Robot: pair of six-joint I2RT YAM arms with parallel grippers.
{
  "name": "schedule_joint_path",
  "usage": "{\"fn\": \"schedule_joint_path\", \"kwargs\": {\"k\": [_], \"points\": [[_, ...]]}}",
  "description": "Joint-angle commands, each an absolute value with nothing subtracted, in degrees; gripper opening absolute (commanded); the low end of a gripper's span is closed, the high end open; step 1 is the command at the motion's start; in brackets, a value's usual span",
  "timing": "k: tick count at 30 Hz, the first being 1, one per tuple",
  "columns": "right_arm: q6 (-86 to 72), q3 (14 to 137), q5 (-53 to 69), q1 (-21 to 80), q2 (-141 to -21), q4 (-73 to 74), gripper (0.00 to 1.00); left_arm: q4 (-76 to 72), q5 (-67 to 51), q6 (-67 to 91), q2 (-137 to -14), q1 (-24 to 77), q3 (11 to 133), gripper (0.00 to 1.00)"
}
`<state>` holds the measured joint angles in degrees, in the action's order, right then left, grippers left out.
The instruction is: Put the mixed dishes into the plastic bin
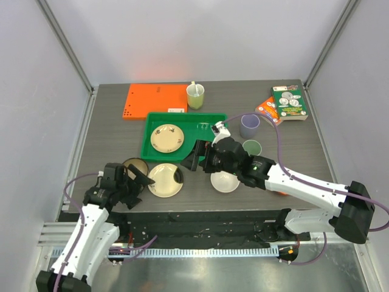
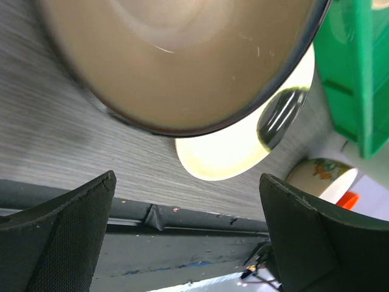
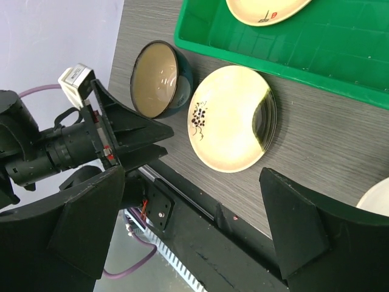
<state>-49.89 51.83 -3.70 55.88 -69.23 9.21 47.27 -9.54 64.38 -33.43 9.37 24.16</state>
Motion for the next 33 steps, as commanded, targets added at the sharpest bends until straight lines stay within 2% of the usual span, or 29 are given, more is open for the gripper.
{"fn": "schedule_joint_path", "kwargs": {"k": [1, 6, 16, 25, 29, 33], "points": [[-49.92, 50.72, -3.78, 55.99, -67.85, 4.93, 0.98, 38.86, -4.5, 66.17, -37.61, 15.36, 23.73, 1.0], [-50.01, 49.48, -3.96, 55.99, -66.89, 4.48, 0.98, 34.11, 1.65, 70.48, -41.39, 25.3, 23.55, 1.0], [-48.69, 48.87, -3.52, 54.93, -64.78, 4.66, 1.0, 27.6, 3.43, 70.57, -47.46, 26.02, 23.03, 1.0], [-49.22, 46.5, -4.04, 53.88, -62.84, 4.39, 1.0, 25.84, 2.29, 71.98, -52.91, 26.02, 22.76, 0.95], [-49.31, 45.79, -4.66, 53.79, -61.7, 4.13, 1.0, 25.93, 2.29, 72.51, -54.05, 26.02, 22.76, 0.91], [-49.22, 45.53, -4.66, 53.53, -61.26, 4.04, 1.0, 26.02, 3.07, 73.12, -53.62, 26.1, 22.41, 0.81]]}}
